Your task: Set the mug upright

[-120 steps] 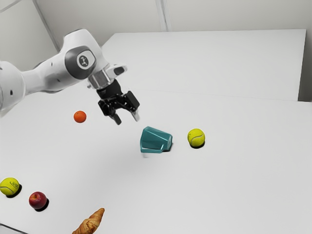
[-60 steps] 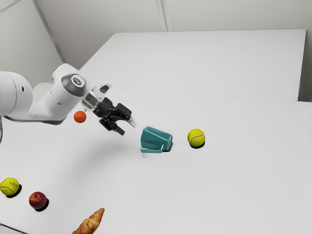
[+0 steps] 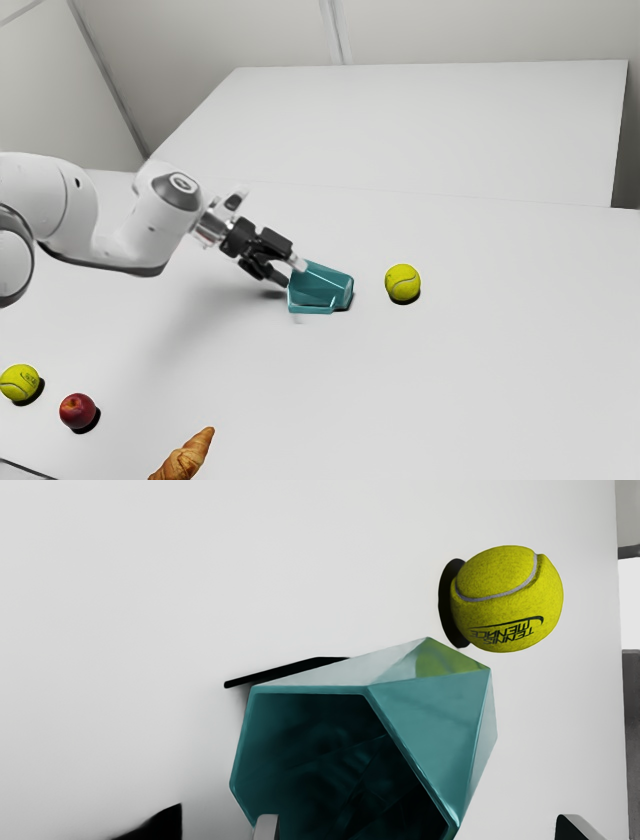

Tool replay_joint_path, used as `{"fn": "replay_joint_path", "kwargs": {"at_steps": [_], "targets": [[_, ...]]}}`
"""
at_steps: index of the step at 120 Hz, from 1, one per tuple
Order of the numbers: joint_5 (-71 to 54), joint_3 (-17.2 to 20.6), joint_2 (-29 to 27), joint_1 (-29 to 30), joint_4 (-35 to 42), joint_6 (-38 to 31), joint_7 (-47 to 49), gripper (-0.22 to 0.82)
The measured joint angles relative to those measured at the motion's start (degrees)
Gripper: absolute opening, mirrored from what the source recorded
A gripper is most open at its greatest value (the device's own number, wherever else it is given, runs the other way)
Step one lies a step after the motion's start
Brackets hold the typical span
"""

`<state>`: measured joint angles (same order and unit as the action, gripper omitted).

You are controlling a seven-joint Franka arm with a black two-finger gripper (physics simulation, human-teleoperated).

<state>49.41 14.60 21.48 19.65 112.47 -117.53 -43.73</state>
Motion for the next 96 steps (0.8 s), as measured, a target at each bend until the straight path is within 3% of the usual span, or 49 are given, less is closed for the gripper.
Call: {"fn": "replay_joint_path", "kwargs": {"at_steps": [36, 60, 96], "targets": [[2.7, 1.4, 1.3, 0.2, -1.0, 0.3, -4.5, 0.56], [4.0, 2.0, 3.1, 0.1, -2.1, 0.5, -6.4, 0.41], [4.0, 2.7, 2.5, 0.5, -2.4, 1.4, -8.6, 0.06]]}}
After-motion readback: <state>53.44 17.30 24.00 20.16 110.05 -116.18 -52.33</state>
